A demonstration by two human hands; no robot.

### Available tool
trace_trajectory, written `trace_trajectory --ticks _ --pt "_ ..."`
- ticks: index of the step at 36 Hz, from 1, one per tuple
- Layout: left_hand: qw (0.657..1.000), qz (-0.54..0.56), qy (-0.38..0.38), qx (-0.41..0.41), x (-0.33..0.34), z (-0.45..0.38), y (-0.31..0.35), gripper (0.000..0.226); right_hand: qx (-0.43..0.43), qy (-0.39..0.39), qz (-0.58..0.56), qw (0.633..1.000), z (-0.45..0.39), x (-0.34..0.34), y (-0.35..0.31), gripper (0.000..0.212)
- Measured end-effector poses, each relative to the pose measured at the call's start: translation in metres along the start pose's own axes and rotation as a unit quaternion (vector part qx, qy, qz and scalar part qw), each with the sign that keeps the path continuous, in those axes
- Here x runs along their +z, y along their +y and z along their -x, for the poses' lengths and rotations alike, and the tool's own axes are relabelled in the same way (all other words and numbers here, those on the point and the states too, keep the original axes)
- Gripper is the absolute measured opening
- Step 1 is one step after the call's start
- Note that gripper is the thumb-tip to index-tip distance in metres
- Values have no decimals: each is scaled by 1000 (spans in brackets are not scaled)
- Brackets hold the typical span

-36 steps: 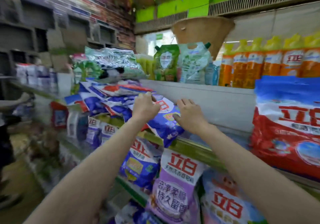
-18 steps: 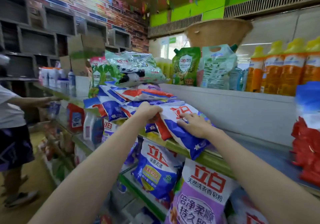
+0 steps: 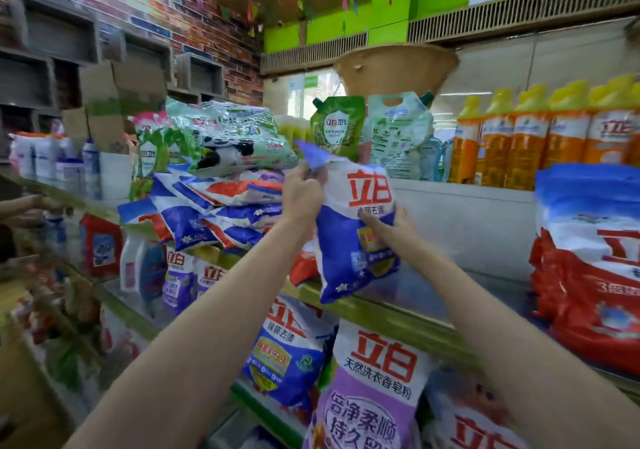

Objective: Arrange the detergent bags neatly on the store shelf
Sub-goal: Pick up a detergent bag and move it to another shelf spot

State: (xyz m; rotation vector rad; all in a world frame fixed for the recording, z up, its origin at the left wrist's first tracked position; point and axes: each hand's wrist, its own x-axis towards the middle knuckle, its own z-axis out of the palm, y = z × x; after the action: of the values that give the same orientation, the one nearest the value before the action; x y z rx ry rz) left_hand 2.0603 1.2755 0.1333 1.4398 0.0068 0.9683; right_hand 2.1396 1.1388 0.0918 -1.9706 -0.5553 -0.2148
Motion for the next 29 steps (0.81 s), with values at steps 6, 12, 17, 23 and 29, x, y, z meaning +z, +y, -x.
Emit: trace_trajectory --ticks 6,12,17,23,29 --pt "990 131 -38 32 0 -23 28 32 -29 -37 -264 963 11 -42 -5 53" --pt "979 203 -22 10 -11 -39 23 31 1 -98 -367 925 13 -43 -17 38" --pt "969 241 -46 -17 -9 -41 23 19 -69 57 -329 940 15 -48 -43 8" --pt "961 150 -220 -71 -16 -43 13 40 -94 137 -361 918 12 -63 -61 6" --pt "961 129 -229 -90 -7 -36 -2 21 -84 173 -363 912 7 -74 -76 19"
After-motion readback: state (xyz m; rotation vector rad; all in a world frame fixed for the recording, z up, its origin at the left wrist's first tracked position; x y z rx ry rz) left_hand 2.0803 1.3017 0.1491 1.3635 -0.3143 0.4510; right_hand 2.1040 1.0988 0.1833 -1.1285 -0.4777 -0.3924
